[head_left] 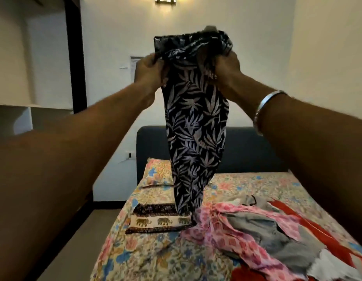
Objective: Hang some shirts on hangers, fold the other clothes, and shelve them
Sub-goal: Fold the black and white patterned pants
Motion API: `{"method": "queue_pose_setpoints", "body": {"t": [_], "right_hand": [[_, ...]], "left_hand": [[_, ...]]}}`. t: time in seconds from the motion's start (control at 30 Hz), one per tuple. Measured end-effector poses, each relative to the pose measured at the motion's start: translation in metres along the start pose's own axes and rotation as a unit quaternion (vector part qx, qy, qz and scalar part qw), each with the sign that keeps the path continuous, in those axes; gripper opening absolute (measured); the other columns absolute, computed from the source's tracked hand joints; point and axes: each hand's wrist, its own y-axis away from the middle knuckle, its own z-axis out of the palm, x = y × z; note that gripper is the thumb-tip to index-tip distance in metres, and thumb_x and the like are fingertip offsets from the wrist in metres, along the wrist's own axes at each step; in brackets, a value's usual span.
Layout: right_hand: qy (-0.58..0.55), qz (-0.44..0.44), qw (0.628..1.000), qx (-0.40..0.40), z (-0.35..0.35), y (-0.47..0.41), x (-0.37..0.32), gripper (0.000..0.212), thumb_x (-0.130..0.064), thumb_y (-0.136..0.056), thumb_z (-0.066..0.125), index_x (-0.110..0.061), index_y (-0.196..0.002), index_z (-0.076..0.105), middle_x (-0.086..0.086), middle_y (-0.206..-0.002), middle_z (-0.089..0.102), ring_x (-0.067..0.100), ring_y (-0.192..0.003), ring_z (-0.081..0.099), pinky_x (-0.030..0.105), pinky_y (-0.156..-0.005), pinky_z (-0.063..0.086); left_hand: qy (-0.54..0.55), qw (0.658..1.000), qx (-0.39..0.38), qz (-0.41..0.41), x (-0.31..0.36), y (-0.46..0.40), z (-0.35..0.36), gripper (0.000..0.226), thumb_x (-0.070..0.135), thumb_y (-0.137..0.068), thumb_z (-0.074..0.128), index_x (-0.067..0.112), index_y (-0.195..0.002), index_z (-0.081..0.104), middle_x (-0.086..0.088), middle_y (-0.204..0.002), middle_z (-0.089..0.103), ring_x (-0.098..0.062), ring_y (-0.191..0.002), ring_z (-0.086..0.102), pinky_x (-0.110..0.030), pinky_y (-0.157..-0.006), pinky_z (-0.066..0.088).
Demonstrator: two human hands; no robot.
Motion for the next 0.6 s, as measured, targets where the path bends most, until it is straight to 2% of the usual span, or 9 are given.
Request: {"method": "queue_pose_setpoints", "body": {"t": [0.1, 0.2, 0.27, 0.33, 0.37, 0.43, 0.5, 0.53, 0.6], "right_hand": [[0.01, 0.028, 0.999, -0.012, -0.018, 0.04, -0.004, 0.022, -0.014, -0.099, 0.051, -0.02, -0.11, 0.068, 0.002, -0.092, 0.073, 0.02, -0.081, 0.068, 0.036, -0.069, 0.055], [0.049, 0.053, 0.997, -0.024, -0.034, 0.093, 0.002, 0.025, -0.009, -0.098, 0.045, -0.02, -0.107, 0.066, -0.003, -0.081, 0.068, 0.011, -0.069, 0.063, 0.025, -0.06, 0.052], [0.078, 0.072, 0.994, -0.02, -0.041, 0.121, 0.007, 0.024, -0.01, -0.097, 0.046, -0.018, -0.108, 0.065, -0.001, -0.09, 0.07, 0.013, -0.079, 0.066, 0.028, -0.065, 0.056], [0.122, 0.122, 0.984, -0.041, -0.049, 0.147, 0.011, 0.017, -0.015, -0.095, 0.052, -0.016, -0.106, 0.064, 0.002, -0.099, 0.068, 0.018, -0.09, 0.065, 0.036, -0.076, 0.055], [0.155, 0.142, 0.975, -0.067, -0.055, 0.158, 0.012, 0.013, -0.02, -0.095, 0.056, -0.016, -0.105, 0.063, 0.0, -0.099, 0.066, 0.017, -0.089, 0.061, 0.036, -0.075, 0.051], [0.233, 0.169, 0.946, -0.148, -0.073, 0.186, 0.013, 0.025, -0.032, -0.09, 0.069, -0.016, -0.108, 0.066, -0.004, -0.105, 0.065, 0.015, -0.095, 0.058, 0.035, -0.078, 0.047], [0.27, 0.18, 0.907, -0.268, -0.089, 0.217, 0.014, 0.039, -0.039, -0.082, 0.078, -0.013, -0.111, 0.071, -0.001, -0.115, 0.07, 0.021, -0.11, 0.062, 0.047, -0.097, 0.051], [0.264, 0.19, 0.881, -0.343, -0.095, 0.232, 0.015, 0.038, -0.037, -0.082, 0.079, -0.013, -0.111, 0.073, 0.002, -0.117, 0.072, 0.026, -0.115, 0.063, 0.052, -0.104, 0.048], [0.212, 0.224, 0.832, -0.462, -0.099, 0.262, 0.022, 0.033, -0.029, -0.088, 0.073, -0.007, -0.112, 0.073, 0.009, -0.118, 0.073, 0.03, -0.117, 0.065, 0.053, -0.109, 0.045]], "left_hand": [[0.005, 1.0, -0.022, 0.001, 0.004, 0.037, -0.005, 0.025, 0.009, -0.107, 0.047, 0.012, -0.121, 0.067, -0.002, -0.089, 0.068, -0.01, -0.074, 0.061, -0.032, -0.082, 0.054], [0.009, 0.999, -0.036, -0.03, -0.006, 0.092, -0.013, 0.029, 0.007, -0.106, 0.046, 0.009, -0.129, 0.064, -0.006, -0.106, 0.072, -0.01, -0.086, 0.07, -0.03, -0.09, 0.058], [-0.01, 0.998, -0.038, -0.048, -0.008, 0.133, -0.018, 0.028, 0.007, -0.107, 0.044, 0.008, -0.129, 0.062, -0.009, -0.105, 0.072, -0.011, -0.084, 0.072, -0.026, -0.081, 0.061], [-0.056, 0.996, -0.026, -0.063, -0.009, 0.173, -0.028, 0.025, 0.01, -0.108, 0.045, 0.009, -0.124, 0.063, -0.005, -0.088, 0.07, -0.009, -0.069, 0.069, -0.024, -0.068, 0.06], [-0.08, 0.995, -0.021, -0.058, -0.009, 0.189, -0.036, 0.024, 0.011, -0.107, 0.047, 0.01, -0.123, 0.066, 0.001, -0.08, 0.068, -0.007, -0.064, 0.066, -0.024, -0.065, 0.059], [-0.144, 0.988, -0.024, -0.044, -0.007, 0.223, -0.054, 0.023, 0.011, -0.104, 0.053, 0.016, -0.118, 0.07, 0.019, -0.066, 0.066, 0.004, -0.058, 0.059, -0.017, -0.06, 0.049], [-0.193, 0.976, -0.082, -0.065, -0.01, 0.262, -0.078, 0.021, 0.01, -0.102, 0.055, 0.017, -0.113, 0.072, 0.026, -0.065, 0.067, 0.011, -0.065, 0.06, -0.008, -0.066, 0.046], [-0.183, 0.972, -0.123, -0.084, -0.012, 0.281, -0.089, 0.02, 0.009, -0.101, 0.056, 0.015, -0.11, 0.073, 0.023, -0.076, 0.072, 0.01, -0.078, 0.064, -0.01, -0.077, 0.05], [-0.129, 0.96, -0.222, -0.112, -0.02, 0.319, -0.107, 0.021, 0.01, -0.096, 0.06, 0.015, -0.105, 0.078, 0.004, -0.104, 0.077, -0.012, -0.104, 0.07, -0.026, -0.096, 0.054]]}}
